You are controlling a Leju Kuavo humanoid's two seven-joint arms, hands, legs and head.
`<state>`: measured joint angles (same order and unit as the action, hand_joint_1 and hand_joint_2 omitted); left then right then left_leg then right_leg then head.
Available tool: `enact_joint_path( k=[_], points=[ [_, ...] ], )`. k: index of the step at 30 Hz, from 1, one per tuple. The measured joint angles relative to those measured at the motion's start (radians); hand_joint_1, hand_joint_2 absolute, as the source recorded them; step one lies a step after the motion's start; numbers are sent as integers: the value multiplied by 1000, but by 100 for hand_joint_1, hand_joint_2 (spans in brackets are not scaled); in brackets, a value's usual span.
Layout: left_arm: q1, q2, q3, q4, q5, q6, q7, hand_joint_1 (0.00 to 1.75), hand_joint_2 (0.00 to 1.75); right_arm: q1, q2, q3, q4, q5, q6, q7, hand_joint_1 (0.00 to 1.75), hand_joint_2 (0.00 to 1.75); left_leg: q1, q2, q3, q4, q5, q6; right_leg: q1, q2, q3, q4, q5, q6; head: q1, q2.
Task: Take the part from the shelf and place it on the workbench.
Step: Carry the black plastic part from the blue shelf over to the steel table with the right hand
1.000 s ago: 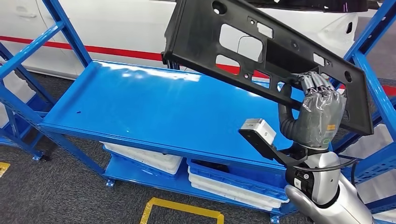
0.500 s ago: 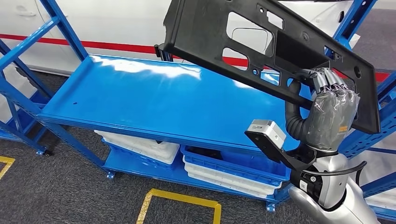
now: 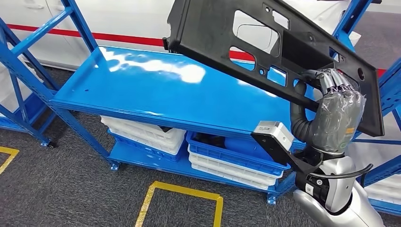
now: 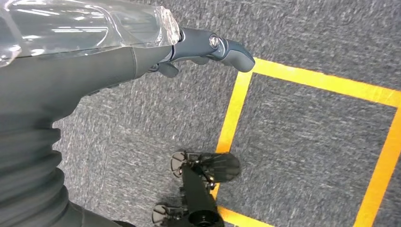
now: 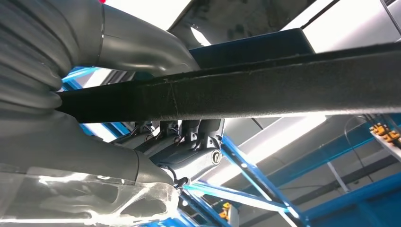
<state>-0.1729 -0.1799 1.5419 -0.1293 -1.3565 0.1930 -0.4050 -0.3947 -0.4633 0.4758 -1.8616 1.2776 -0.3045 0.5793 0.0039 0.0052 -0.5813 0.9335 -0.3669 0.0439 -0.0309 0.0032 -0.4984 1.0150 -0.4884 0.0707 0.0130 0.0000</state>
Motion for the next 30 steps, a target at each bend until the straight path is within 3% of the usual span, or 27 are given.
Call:
enact_joint_path(
  k=[2, 4, 5, 7, 9, 10, 11, 12, 14, 15, 16, 17, 19, 20, 22, 24, 25, 26, 27, 28, 30],
  points=[
    [-1, 0, 0, 0, -1, 0, -1, 0, 175, -2, 1, 0, 0, -21, -17, -3, 175, 175, -2, -1, -17, 14, 10, -13, 4, 2, 26, -56, -14, -10, 1, 0],
    [-1, 0, 0, 0, -1, 0, -1, 0, 175, -2, 4, 1, 1, -34, -33, -6, 175, 175, 1, -1, -28, 18, 15, -27, 5, 1, 9, -54, -5, -30, 1, 0],
    [0, 0, 0, 0, -1, 0, -1, 0, 175, -2, 6, 2, 1, -38, -38, -7, 175, 175, 4, -1, -36, 29, 3, -33, 5, 0, 1, -53, 2, -39, 0, 0],
    [-1, 0, 0, 0, -1, 0, -1, 0, 175, -3, 10, 3, 1, -43, -44, -9, 175, 175, 8, -1, -68, 119, -82, -43, 4, -2, -21, -54, 21, -54, -1, 0],
    [-3, 0, 0, 0, 1, -1, -1, 0, 175, -3, 15, 5, 2, -48, -47, -10, 175, 175, 8, -2, -106, 262, -173, -49, 6, -2, -47, -53, 41, -60, -2, 0],
    [-3, 0, 0, 0, 2, -1, -1, 0, 175, -3, 17, 7, 2, -51, -49, -10, 175, 175, 8, -2, -111, 309, -189, -49, 7, -3, -59, -53, 51, -60, -2, 0],
    [-4, 0, 0, 0, 2, -1, -1, 0, 175, -3, 19, 9, 3, -53, -52, -11, 175, 175, 8, -2, -99, 322, -182, -47, 9, -2, -72, -52, 60, -60, -2, 0],
    [-4, 1, 0, 0, 3, -1, -1, 0, 175, -3, 21, 11, 4, -54, -55, -11, 175, 175, 6, -2, -71, 298, -160, -43, 11, -2, -84, -52, 70, -59, -2, 0],
    [-8, 1, 0, 0, 4, -1, -1, 0, 175, -3, 26, 14, 7, -54, -64, -13, 175, 175, 0, -3, 31, 160, -117, -24, 14, -2, -103, -52, 87, -56, -3, 0],
    [-12, 2, 0, 0, 4, -1, -1, 0, 175, -4, 29, 16, 8, -53, -70, -13, 175, 175, -5, -4, 82, 81, -112, -14, 15, -3, -109, -52, 95, -53, -3, 0],
    [-15, 3, 0, 0, 5, -1, -1, 0, 175, -5, 32, 17, 10, -53, -75, -14, 175, 175, -9, -4, 117, 22, -113, -5, 16, -4, -114, -53, 104, -49, -2, 0],
    [-17, 4, 0, 0, 6, -2, -1, 0, 175, -6, 36, 19, 12, -52, -80, -15, 175, 175, -13, -4, 133, -9, -116, 0, 15, -5, -117, -55, 112, -43, -3, 0],
    [-18, 5, 0, 0, 6, -2, 0, 0, 175, -8, 44, 23, 18, -50, -90, -17, 175, 175, -14, -4, 131, -26, -103, 5, 13, -7, -121, -59, 125, -31, -3, 0],
    [-18, 5, 0, 0, 6, -2, 1, 0, 175, -9, 47, 25, 22, -50, -95, -18, 175, 175, -12, -3, 126, -32, -91, 9, 12, -6, -127, -52, 116, -26, -3, 0],
    [-18, 5, 0, 0, 6, -3, 1, 0, 175, -11, 51, 27, 29, -48, -104, -19, 175, 175, -8, 0, 110, -41, -65, 19, 12, -5, -154, 17, 44, -21, 1, 0],
    [-19, 6, 0, 0, 6, -3, 2, 0, 175, -13, 55, 29, 36, -48, -110, -19, 175, 175, -10, 0, 85, -40, -45, 24, 11, -5, -190, 148, -48, -17, 4, 0],
    [-19, 6, 0, 0, 6, -3, 2, 0, 175, -13, 56, 30, 39, -48, -113, -19, 175, 175, -10, 1, 72, -39, -35, 23, 11, -5, -199, 203, -68, -15, 4, 0],
    [-18, 6, 0, 0, 6, -3, 3, 0, 175, -13, 58, 31, 41, -49, -115, -18, 175, 175, -10, 1, 58, -36, -26, 22, 10, -5, -194, 230, -64, -13, 5, 0],
    [-18, 7, 0, 0, 6, -3, 3, 0, 175, -14, 59, 32, 43, -51, -118, -17, 175, 175, -9, 1, 43, -32, -17, 19, 9, -5, -172, 222, -43, -11, 5, 0],
    [-19, 7, 0, 0, 5, -3, 4, 0, 175, -17, 61, 32, 45, -54, -119, -17, 175, 175, -7, 1, 27, -25, -10, 16, 8, -5, -132, 179, -15, -10, 5, 0],
    [-20, 8, 0, 0, 2, -3, 4, 0, 175, -28, 64, 32, 45, -64, -121, -16, 175, 175, -6, 1, -2, -3, -1, 8, 8, -4, -32, 40, 4, -11, 6, 0]
  ],
)
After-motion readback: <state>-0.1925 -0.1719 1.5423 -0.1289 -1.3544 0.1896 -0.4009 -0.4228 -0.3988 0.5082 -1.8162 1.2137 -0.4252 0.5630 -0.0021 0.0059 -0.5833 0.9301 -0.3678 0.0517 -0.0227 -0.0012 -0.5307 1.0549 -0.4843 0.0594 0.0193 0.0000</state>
